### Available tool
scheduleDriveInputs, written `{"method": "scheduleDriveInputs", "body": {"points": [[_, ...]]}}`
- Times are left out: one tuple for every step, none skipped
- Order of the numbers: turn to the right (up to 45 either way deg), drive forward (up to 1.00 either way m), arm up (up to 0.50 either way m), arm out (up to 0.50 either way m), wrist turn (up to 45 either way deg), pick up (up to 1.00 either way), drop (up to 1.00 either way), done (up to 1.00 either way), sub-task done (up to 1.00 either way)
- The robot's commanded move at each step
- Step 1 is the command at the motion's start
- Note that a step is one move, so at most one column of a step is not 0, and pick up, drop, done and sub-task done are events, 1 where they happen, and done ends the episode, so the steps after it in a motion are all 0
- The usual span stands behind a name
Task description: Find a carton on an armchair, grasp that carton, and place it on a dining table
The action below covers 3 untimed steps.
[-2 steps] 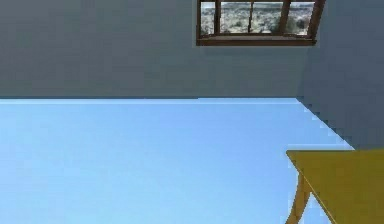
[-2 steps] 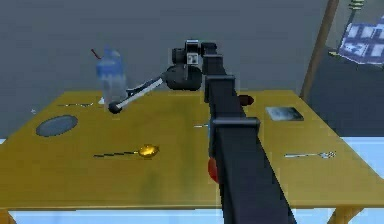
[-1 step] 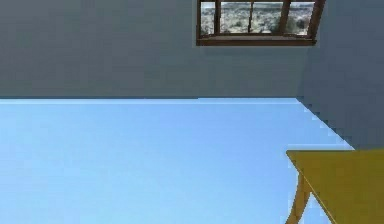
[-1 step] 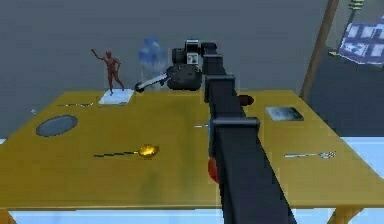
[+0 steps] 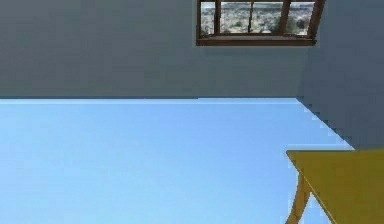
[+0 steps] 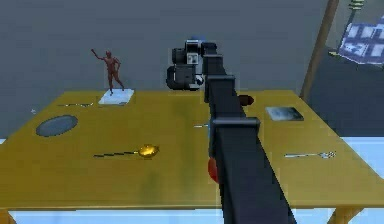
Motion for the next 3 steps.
{"method": "scheduleDriveInputs", "body": {"points": [[0.0, 0.00, -0.32, 0.00, 0.0, 0.00, 0.00, 0.00, 0.00], [0.0, 0.00, 0.00, 0.00, 0.0, 0.00, 1.00, 0.00, 0.00], [0.0, 0.00, 0.00, -0.10, 0.0, 0.00, 0.00, 0.00, 0.00]]}}
